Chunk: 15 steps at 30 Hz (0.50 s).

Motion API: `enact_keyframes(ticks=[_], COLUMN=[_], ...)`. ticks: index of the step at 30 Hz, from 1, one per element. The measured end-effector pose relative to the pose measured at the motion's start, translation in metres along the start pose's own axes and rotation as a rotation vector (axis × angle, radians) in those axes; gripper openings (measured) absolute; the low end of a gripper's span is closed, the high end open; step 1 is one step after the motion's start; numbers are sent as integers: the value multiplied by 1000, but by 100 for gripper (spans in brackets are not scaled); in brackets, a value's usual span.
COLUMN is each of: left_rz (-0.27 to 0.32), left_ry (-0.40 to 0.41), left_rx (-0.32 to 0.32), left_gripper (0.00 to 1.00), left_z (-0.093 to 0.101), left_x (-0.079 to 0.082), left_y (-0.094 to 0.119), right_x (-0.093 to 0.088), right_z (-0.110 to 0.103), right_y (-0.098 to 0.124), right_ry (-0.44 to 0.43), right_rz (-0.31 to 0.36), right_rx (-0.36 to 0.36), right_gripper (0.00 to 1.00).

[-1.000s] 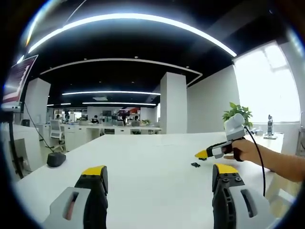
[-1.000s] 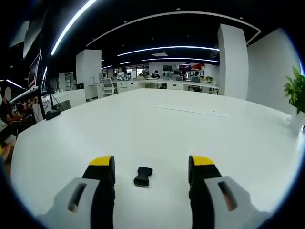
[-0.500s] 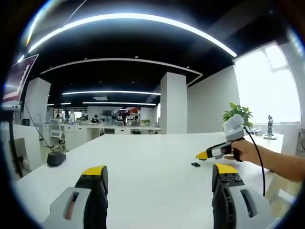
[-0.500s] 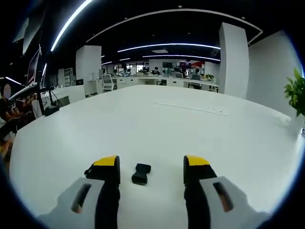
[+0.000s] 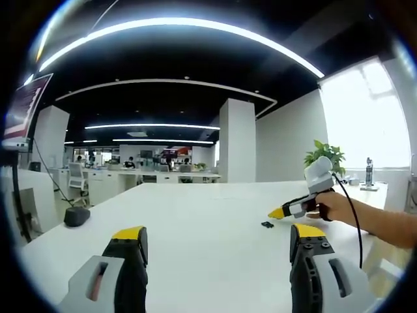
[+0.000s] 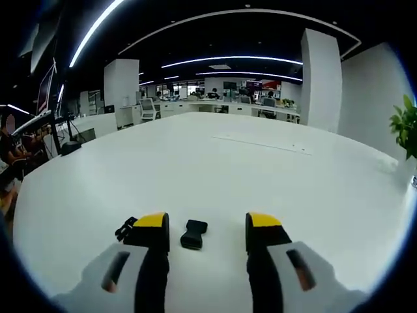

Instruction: Snap the two parts of the plastic buckle together until the buckle closes and remains connected.

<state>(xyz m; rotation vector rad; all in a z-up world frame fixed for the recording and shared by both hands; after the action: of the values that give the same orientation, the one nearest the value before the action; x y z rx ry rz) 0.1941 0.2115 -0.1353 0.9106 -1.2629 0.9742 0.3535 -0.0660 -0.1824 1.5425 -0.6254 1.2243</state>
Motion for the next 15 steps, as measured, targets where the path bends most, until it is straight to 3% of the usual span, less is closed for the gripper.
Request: enact_keyframes(ticks=[15], left_rz=[6], left_ry=[5], left_rx=[-2], left_gripper=[92], left_z=[0], left_x=[0], left_y=[1], right_x=[-6], right_z=[1], right_y=[-1], right_ry=[10], right_rz=[-38], right_rx=[6], right_gripper=[40])
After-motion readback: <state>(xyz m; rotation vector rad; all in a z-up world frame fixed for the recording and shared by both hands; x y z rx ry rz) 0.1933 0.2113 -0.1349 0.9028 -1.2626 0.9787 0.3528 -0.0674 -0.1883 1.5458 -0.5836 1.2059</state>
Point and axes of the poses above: the point that each gripper's makers call its tool centre point, and the gripper's own axes: y roughly backward along the fingers, z roughly to its right, x roughly out of its top, the point moved 4 cm from there along y, roughly backward along the fingers, and after that the axes turned 2 degrees about x, right-handed, at the moved point
